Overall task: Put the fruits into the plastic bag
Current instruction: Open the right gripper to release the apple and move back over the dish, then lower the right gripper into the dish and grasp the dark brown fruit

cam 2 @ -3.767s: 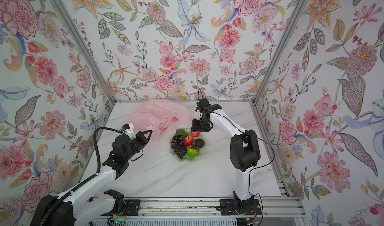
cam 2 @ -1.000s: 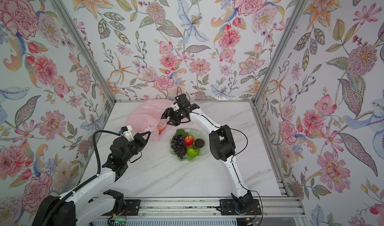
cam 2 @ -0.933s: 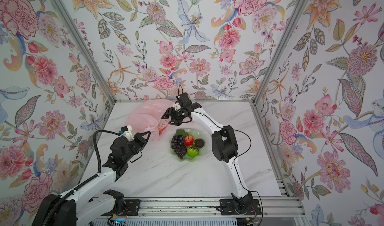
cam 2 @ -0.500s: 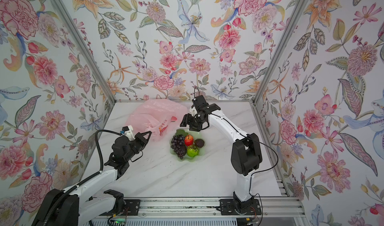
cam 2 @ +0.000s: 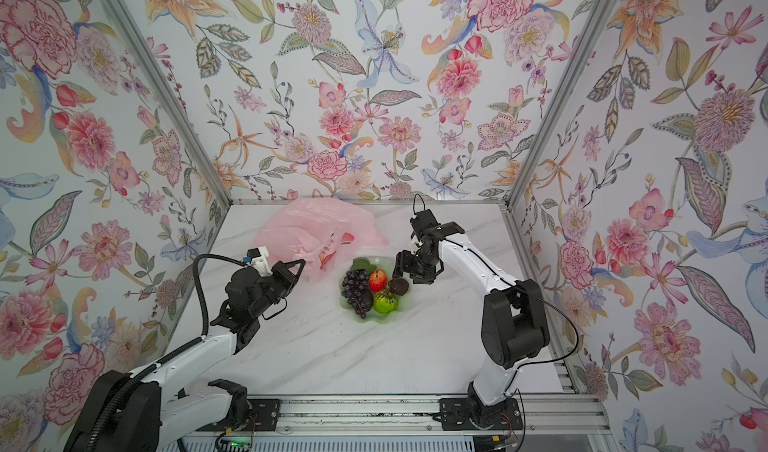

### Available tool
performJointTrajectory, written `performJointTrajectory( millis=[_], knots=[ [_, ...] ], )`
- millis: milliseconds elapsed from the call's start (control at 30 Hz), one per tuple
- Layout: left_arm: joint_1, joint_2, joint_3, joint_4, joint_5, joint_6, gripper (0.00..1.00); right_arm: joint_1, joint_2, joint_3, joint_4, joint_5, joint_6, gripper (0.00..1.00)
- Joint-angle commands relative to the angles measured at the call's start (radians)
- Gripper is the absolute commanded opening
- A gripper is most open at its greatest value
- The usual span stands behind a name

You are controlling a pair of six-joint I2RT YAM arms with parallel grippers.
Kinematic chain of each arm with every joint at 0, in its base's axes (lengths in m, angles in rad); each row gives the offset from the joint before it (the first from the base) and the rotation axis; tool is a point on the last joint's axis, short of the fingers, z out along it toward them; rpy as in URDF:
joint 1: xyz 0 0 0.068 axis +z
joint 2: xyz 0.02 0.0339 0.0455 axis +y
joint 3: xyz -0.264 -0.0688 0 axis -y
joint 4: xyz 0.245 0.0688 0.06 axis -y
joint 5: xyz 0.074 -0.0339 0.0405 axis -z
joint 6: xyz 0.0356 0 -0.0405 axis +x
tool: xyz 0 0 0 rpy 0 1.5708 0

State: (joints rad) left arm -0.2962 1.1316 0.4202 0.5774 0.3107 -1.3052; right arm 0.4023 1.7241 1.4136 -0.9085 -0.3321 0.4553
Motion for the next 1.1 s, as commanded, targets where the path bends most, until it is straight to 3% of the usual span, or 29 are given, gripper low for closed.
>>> performJointTrajectory(
  millis=[0, 800, 1067],
  knots=[
    [0.01, 0.007, 0.016, -0.003, 0.018, 0.02, 0.0, 0.001, -0.001, -0.01, -0.031, 0.007, -0.041, 0.7],
    [0.019, -0.013, -0.007, -0.01, 0.004, 0.017, 0.0, 0.033, 0.187, 0.091, -0.032, 0.003, -0.079, 0.71],
    [0.029, -0.014, -0.013, -0.01, 0.007, 0.015, 0.0, 0.069, 0.221, 0.187, -0.117, 0.147, -0.122, 0.69]
  ],
)
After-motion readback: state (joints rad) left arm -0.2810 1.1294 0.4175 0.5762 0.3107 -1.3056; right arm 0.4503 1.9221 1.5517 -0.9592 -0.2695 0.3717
